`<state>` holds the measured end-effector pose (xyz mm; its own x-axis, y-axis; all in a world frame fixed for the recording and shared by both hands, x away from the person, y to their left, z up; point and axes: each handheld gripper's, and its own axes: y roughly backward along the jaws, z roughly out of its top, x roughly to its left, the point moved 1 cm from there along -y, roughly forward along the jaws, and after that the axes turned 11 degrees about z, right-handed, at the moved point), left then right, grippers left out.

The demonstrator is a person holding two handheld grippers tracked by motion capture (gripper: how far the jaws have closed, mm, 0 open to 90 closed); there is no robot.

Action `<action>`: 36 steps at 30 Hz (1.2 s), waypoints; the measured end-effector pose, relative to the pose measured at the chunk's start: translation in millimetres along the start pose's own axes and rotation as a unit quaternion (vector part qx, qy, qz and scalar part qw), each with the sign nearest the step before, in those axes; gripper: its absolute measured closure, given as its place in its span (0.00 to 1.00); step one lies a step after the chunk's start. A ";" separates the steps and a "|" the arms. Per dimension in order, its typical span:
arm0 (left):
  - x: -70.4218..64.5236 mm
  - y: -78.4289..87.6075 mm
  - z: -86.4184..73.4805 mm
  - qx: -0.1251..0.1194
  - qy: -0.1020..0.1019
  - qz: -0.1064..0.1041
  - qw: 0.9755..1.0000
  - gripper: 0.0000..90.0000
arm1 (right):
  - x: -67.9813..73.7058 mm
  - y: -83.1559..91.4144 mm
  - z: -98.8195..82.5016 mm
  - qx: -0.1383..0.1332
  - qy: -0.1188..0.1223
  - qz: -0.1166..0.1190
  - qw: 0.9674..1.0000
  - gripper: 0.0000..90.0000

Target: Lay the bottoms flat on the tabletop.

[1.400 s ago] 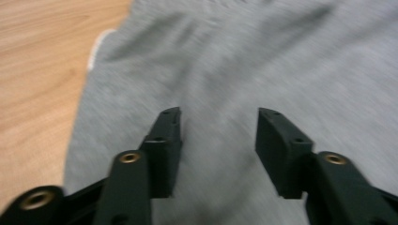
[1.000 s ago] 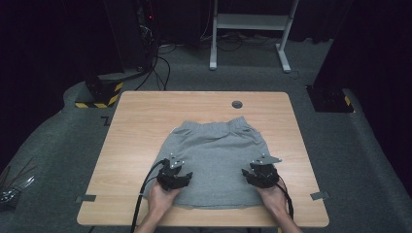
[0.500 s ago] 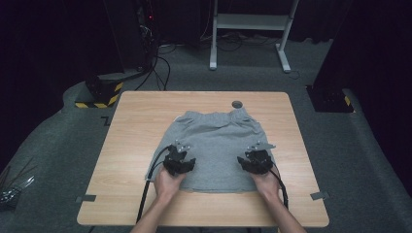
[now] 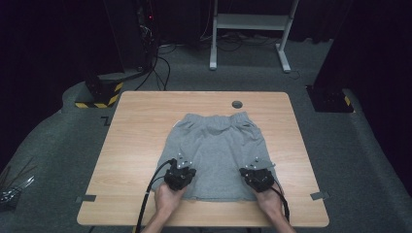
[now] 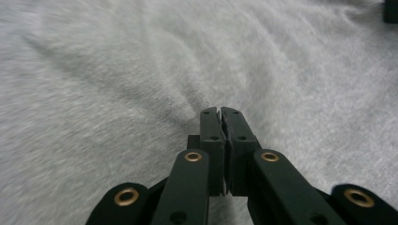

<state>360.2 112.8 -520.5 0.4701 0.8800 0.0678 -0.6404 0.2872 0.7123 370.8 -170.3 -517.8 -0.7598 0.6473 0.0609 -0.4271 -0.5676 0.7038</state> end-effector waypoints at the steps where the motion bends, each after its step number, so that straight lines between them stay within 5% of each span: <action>1: -1.9 0.5 -2.1 -0.002 -0.002 -0.006 1.000 0.95 | 1.3 -0.9 -2.5 0.006 0.004 -0.002 1.000 0.96; 2: -2.7 2.5 -4.0 -0.008 -0.002 -0.012 1.000 0.83 | 1.6 0.5 -7.7 0.001 -0.005 0.004 1.000 0.86; 3: -2.7 5.6 -5.7 -0.014 -0.001 -0.013 1.000 0.83 | 1.6 0.5 -7.7 0.001 -0.005 0.004 1.000 0.86; 4: 0.3 13.4 -9.0 -0.024 0.007 0.006 1.000 0.72 | 0.2 8.1 -11.7 -0.016 -0.018 -0.002 1.000 0.81; 9: 18.1 21.5 -15.1 -0.020 0.033 0.058 0.998 0.58 | -7.8 21.2 -18.0 -0.035 -0.037 -0.023 0.998 0.74; 12: 27.9 16.7 -24.5 0.004 0.051 0.062 0.997 0.54 | -17.1 20.6 -25.3 -0.028 -0.060 -0.028 0.997 0.71; 14: 27.2 18.1 -31.7 -0.020 0.049 0.063 0.997 0.51 | -17.0 18.7 -32.2 -0.033 -0.064 -0.025 0.997 0.66; 21: 30.2 24.0 -32.4 -0.014 0.045 0.062 0.997 0.44 | -18.5 30.7 -34.8 -0.050 -0.070 -0.031 0.996 0.57; 26: 48.6 36.6 -33.5 -0.033 0.078 0.068 0.994 0.41 | -36.7 51.7 -38.3 -0.093 -0.103 -0.045 0.989 0.51; 36: 75.9 50.0 -37.1 -0.053 0.113 0.086 0.988 0.38 | -52.3 68.1 -45.3 -0.116 -0.120 -0.064 0.984 0.49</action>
<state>341.3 208.0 -505.7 0.2080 0.9780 0.0150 -0.7652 0.1532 0.6253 359.3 -265.9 -505.1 -0.5669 0.8068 0.1663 -0.6334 -0.5559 0.5383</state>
